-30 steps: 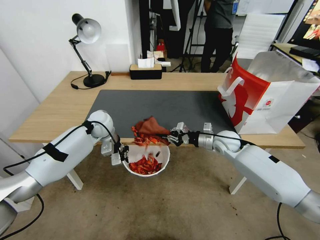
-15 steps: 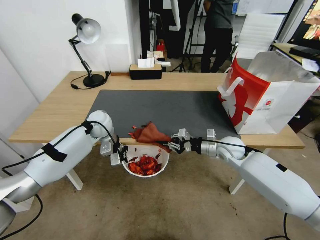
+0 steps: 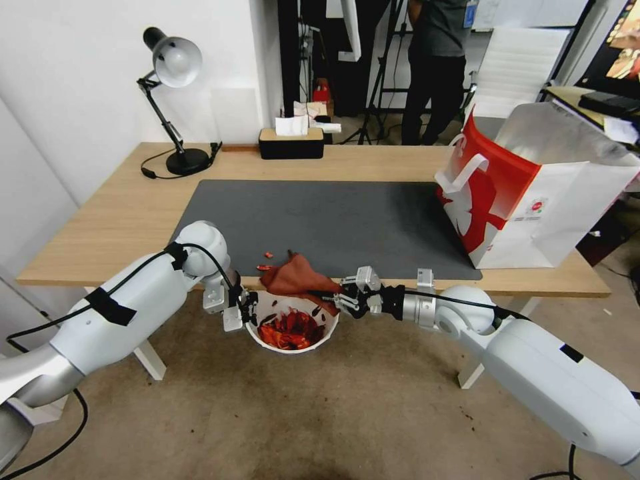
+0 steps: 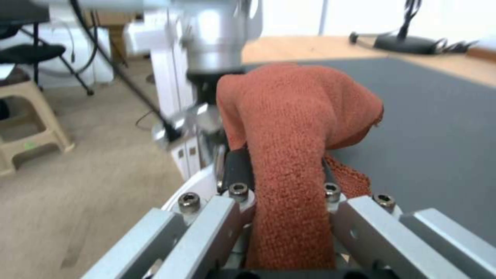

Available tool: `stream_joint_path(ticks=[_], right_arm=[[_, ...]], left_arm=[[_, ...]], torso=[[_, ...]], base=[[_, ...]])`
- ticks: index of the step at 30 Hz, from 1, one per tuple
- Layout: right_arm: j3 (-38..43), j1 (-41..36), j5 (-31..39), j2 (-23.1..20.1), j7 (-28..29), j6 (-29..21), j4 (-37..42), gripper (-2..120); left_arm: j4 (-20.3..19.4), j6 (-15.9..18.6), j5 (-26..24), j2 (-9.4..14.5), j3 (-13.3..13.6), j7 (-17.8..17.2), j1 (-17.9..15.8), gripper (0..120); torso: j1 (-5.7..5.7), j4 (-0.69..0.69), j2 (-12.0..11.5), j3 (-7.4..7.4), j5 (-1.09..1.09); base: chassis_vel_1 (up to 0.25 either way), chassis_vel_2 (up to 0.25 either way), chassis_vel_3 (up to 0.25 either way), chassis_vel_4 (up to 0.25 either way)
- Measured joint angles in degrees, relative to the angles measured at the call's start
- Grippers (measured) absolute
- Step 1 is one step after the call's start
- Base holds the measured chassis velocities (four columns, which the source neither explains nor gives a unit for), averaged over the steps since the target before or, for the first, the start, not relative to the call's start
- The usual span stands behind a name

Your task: Sweep shrimp from table into container with towel, then put container into takeout bag.

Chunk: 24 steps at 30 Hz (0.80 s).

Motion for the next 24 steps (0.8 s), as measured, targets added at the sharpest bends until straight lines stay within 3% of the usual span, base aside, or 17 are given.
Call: stream_joint_path(ticks=[7,12,24], right_arm=[[1.05,3.05,6.41,0.16,3.25,-0.27,0.35,5],[-0.02,7.79,11.06,3.05,8.8,0.34,-4.33,5],[-4.0,14.23,6.9,9.95,11.48,1.49,-20.05,5]], left_arm=[[-0.22,0.01,0.09,0.29,-0.54,0.06,0.46,0],[-0.69,0.01,0.09,0.62,-1.47,0.66,1.43,0],[-0.92,0.01,0.11,1.6,-3.4,0.78,3.49,0]], torso=[[0.0,0.01,0.0,0.0,-0.01],[-0.01,0.03,0.0,0.0,0.0],[-0.01,0.02,0.0,0.02,-0.01]], base=[[0.0,0.0,0.0,0.0],[0.0,0.0,0.0,0.0],[0.0,0.0,0.0,0.0]])
